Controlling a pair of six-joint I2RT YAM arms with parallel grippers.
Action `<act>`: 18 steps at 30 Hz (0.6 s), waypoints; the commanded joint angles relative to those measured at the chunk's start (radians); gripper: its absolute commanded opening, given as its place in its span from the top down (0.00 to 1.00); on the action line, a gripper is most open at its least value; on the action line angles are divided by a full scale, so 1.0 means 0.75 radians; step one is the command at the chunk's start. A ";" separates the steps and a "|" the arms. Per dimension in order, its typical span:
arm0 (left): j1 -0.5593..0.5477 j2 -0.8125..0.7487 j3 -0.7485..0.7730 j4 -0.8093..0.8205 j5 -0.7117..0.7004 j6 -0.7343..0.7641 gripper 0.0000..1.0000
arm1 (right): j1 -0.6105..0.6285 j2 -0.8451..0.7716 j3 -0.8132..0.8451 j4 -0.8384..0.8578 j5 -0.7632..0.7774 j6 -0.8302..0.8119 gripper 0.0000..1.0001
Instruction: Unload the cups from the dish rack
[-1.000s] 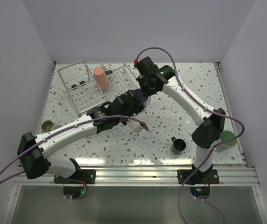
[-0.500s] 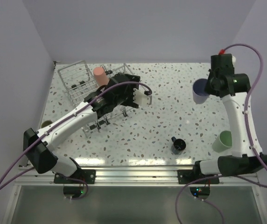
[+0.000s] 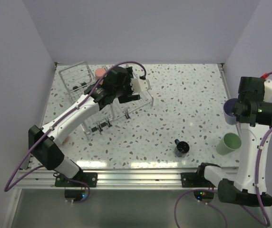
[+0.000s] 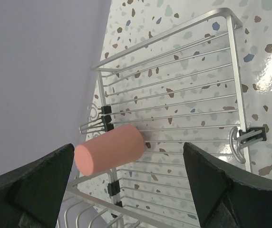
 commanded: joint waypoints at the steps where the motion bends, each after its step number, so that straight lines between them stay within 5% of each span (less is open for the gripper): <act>1: 0.028 0.022 0.090 -0.053 0.047 -0.101 0.00 | -0.031 -0.036 -0.036 -0.217 0.098 0.026 1.00; 18: 0.032 -0.046 0.088 -0.110 0.084 -0.128 0.00 | -0.121 -0.280 -0.448 -0.086 0.225 0.271 1.00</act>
